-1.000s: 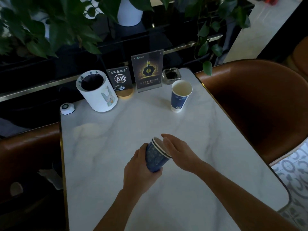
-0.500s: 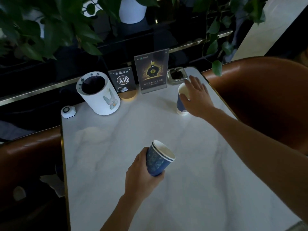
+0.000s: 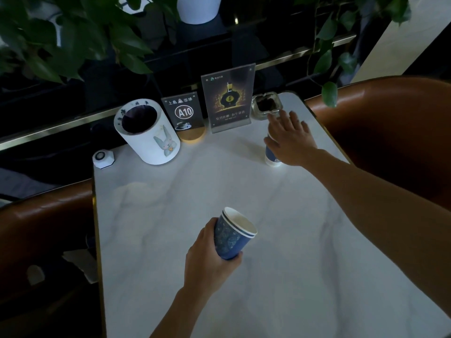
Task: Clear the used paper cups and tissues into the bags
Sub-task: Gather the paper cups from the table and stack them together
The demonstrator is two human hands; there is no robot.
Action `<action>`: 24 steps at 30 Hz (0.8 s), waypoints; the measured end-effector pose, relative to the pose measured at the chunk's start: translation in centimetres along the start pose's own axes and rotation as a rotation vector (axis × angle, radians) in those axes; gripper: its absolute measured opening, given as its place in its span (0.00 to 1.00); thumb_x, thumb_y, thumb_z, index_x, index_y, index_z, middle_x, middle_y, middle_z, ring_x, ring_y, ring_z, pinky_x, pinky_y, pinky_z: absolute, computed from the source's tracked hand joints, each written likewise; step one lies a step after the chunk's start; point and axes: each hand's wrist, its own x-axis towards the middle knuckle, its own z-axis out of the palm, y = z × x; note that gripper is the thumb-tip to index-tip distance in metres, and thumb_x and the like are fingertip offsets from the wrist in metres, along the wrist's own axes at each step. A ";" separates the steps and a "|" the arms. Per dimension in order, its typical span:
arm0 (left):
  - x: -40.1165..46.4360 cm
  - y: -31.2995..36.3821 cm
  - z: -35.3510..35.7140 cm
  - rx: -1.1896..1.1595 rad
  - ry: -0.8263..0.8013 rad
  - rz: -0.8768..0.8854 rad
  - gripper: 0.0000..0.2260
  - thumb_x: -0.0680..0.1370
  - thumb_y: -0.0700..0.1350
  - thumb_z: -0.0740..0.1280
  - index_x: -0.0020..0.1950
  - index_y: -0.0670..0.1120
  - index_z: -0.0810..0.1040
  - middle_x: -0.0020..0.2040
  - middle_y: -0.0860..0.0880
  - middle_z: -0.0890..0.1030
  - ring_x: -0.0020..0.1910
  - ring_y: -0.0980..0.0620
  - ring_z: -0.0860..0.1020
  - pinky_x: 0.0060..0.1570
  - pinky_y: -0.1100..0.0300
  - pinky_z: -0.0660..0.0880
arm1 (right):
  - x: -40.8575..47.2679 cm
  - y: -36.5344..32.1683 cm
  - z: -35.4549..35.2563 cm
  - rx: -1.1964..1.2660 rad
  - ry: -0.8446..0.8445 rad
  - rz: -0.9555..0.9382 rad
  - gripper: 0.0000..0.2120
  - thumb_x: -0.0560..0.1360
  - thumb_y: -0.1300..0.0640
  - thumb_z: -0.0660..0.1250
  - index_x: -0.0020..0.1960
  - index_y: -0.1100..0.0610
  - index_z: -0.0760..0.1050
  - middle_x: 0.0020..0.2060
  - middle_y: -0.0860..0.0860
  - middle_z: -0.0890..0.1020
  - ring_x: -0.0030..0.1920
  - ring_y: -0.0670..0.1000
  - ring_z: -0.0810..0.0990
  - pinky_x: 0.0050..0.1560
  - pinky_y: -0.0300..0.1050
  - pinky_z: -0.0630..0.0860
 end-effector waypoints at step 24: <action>-4.4 0.1 -2.3 0.023 0.046 0.012 0.32 0.60 0.59 0.76 0.60 0.61 0.68 0.50 0.62 0.78 0.46 0.58 0.79 0.41 0.67 0.78 | -7.3 -2.9 -4.0 0.488 0.285 0.037 0.27 0.76 0.46 0.63 0.72 0.48 0.59 0.68 0.54 0.66 0.66 0.60 0.63 0.61 0.58 0.69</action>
